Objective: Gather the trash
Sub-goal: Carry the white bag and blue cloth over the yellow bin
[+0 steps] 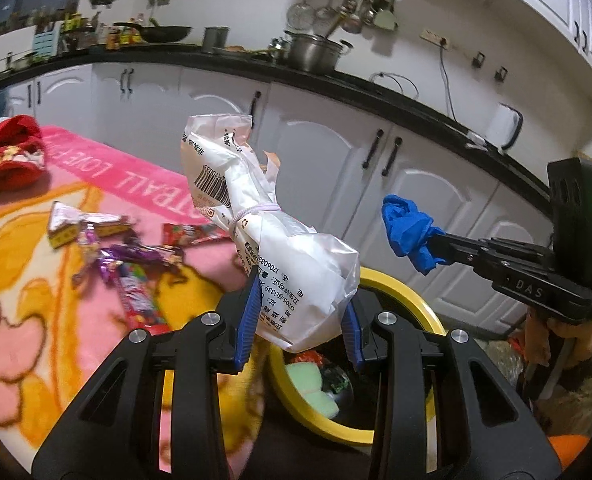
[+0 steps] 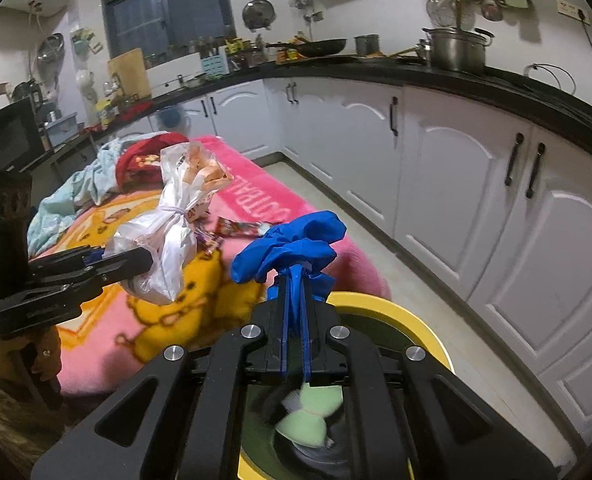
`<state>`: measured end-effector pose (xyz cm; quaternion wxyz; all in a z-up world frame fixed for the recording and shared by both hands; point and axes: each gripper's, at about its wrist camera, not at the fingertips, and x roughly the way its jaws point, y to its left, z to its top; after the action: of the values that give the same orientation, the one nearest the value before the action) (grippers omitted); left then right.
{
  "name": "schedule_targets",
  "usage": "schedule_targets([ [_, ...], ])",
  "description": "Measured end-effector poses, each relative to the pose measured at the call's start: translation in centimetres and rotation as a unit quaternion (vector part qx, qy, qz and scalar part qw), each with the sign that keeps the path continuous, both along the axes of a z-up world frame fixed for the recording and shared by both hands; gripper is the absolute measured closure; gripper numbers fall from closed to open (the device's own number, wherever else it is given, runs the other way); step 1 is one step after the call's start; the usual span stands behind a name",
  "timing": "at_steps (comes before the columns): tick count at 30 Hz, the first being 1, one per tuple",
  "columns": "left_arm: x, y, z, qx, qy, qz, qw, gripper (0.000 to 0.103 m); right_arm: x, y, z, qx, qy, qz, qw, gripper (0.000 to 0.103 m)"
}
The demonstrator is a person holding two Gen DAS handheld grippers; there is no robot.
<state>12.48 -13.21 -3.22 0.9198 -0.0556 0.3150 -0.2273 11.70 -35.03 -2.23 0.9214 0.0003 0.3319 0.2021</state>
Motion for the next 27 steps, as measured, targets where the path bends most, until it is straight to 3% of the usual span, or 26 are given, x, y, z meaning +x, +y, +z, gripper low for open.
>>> schedule_targets([
  [11,0.2,-4.1,-2.9,0.024,0.033,-0.051,0.9979,0.074,-0.9,-2.8,-3.3,-0.012,0.034,-0.027,0.999,0.098],
  [27,0.3,-7.3,-6.6,0.053,0.076,-0.089,0.9917,0.072,-1.1,-4.4,-6.8,-0.009,0.080,-0.036,0.996,0.097],
])
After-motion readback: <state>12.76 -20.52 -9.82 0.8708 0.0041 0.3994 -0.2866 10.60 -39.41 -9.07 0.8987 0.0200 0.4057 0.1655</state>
